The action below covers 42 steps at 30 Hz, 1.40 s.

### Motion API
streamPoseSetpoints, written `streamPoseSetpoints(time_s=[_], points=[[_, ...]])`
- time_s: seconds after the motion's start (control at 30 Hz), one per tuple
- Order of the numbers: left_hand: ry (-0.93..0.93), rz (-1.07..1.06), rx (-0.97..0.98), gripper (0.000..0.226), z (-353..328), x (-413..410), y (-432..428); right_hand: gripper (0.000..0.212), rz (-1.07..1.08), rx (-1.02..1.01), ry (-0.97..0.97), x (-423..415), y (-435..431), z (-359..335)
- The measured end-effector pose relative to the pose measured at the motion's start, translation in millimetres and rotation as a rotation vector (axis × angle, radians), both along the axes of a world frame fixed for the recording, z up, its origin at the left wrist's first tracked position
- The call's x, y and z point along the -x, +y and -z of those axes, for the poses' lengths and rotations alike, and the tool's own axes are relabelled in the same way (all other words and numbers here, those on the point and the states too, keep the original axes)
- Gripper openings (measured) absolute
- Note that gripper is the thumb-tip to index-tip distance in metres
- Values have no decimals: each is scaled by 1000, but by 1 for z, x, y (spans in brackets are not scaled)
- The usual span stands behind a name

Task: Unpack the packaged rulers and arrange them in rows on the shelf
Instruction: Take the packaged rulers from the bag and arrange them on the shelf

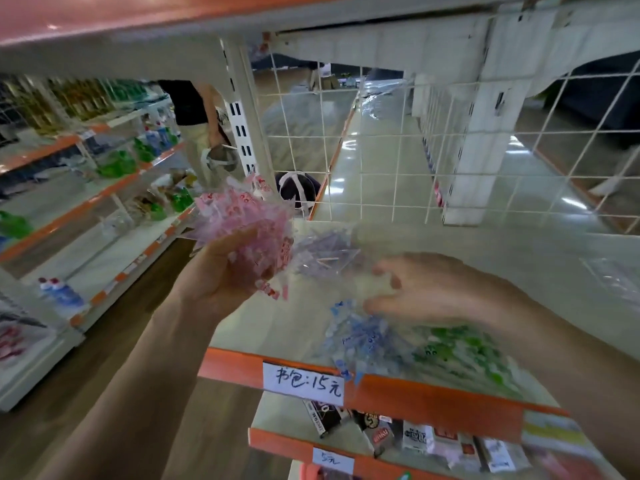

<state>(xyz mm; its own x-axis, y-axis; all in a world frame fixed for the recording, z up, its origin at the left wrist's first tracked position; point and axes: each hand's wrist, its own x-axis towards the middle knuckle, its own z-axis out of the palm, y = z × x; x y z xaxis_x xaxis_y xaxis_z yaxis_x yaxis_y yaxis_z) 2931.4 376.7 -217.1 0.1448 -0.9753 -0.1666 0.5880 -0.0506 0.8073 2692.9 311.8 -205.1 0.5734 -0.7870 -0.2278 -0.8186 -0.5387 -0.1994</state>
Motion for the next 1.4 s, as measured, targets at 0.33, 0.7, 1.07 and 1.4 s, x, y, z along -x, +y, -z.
streamPoseSetpoints(time_s=[0.33,0.7,1.07,1.4], points=[[-30,80,-64,59,3,14,-20,56,-28,96,10,-39,59,46],[5,195,-53,47,1,32,-25,58,355,-15,83,86,58,36],[-4,298,-105,35,8,89,-53,54,225,-14,-91,41,62,45],[-47,416,-136,25,22,190,-59,25,587,-124,-885,98,12,30]])
